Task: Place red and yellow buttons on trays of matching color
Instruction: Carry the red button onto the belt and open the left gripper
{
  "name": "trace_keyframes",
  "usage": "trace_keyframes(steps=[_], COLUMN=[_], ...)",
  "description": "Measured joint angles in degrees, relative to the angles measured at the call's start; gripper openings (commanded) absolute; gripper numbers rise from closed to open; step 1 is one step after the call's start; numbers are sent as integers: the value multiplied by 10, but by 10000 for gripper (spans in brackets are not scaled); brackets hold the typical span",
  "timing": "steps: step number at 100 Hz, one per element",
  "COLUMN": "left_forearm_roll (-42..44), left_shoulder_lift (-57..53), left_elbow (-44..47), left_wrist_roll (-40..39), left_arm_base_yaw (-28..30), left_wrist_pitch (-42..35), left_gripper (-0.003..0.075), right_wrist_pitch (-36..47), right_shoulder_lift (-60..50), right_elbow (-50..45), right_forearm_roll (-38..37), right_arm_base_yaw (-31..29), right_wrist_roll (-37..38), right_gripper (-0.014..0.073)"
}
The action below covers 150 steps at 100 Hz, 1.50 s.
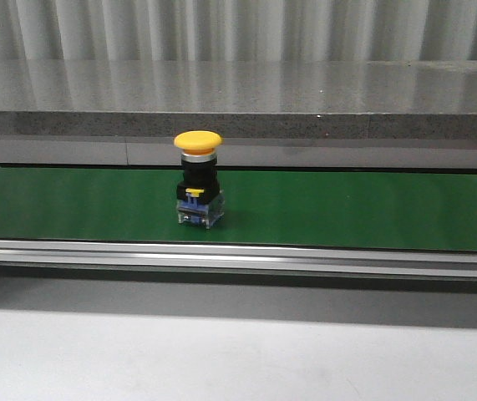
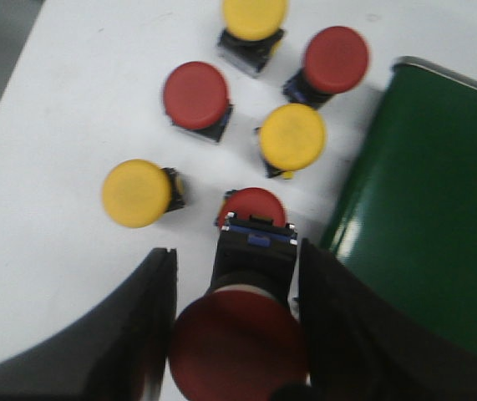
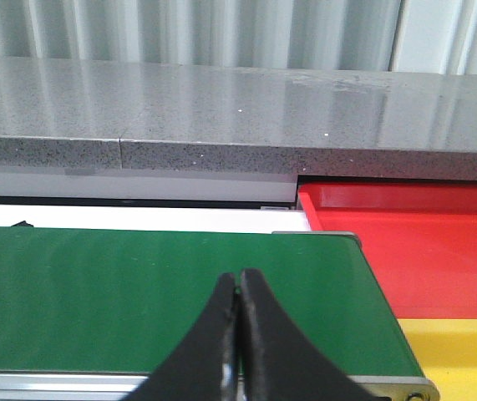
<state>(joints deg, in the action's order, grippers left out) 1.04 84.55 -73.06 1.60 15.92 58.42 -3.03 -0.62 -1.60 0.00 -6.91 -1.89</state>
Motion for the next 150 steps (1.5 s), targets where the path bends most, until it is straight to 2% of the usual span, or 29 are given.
trace_keyframes(steps=[19, 37, 44, 53, 64, 68, 73, 82, 91, 92, 98, 99, 114, 126, 150], left_forearm_roll=[5, 6, 6, 2, -10, -19, -31, -70, -113, -118, -137, -140, -154, -153, -122], left_shoulder_lift=[31, 69, 80, 88, 91, 91, 91, 87, 67, 64, 36, 33, -74, -165, -318], left_elbow=[-19, -22, -22, -22, -28, -30, -33, -33, -27, -26, -8, -5, 81, 152, 265], left_wrist_roll=[2, 13, 17, 26, 31, 31, 37, 67, 96, 99, 110, 112, 127, 142, 147], left_arm_base_yaw=[-69, -97, -103, -105, -105, -106, -106, -106, -108, -108, -108, -108, -118, -148, -232], left_wrist_pitch=[13, 13, 13, 13, 13, 13, 8, 2, -20, -23, -52, -56, -145, -201, -265], left_gripper=[148, 148, 179, 312, 555, 592, 601, 575, 495, 461, 363, 316, -22, -20, -20], right_wrist_pitch=[0, 0, 0, 0, 0, 0, 0, 0, 0, 0, 0, 0, 0, 0, 0], right_shoulder_lift=[0, 0, 0, 0, 0, 0, 0, 0, 0, 0, 0, 0, 0, 0, 0], right_elbow=[0, 0, 0, 0, 0, 0, 0, 0, 0, 0, 0, 0, 0, 0, 0], right_forearm_roll=[0, 0, 0, 0, 0, 0, 0, 0, 0, 0, 0, 0, 0, 0, 0], right_arm_base_yaw=[0, 0, 0, 0, 0, 0, 0, 0, 0, 0, 0, 0, 0, 0, 0], right_wrist_roll=[0, 0, 0, 0, 0, 0, 0, 0, 0, 0, 0, 0, 0, 0, 0], right_gripper=[-65, -65, -65, -65, -65, -65, -65, -65, -65, -65, -65, -65, -65, -65, -65])
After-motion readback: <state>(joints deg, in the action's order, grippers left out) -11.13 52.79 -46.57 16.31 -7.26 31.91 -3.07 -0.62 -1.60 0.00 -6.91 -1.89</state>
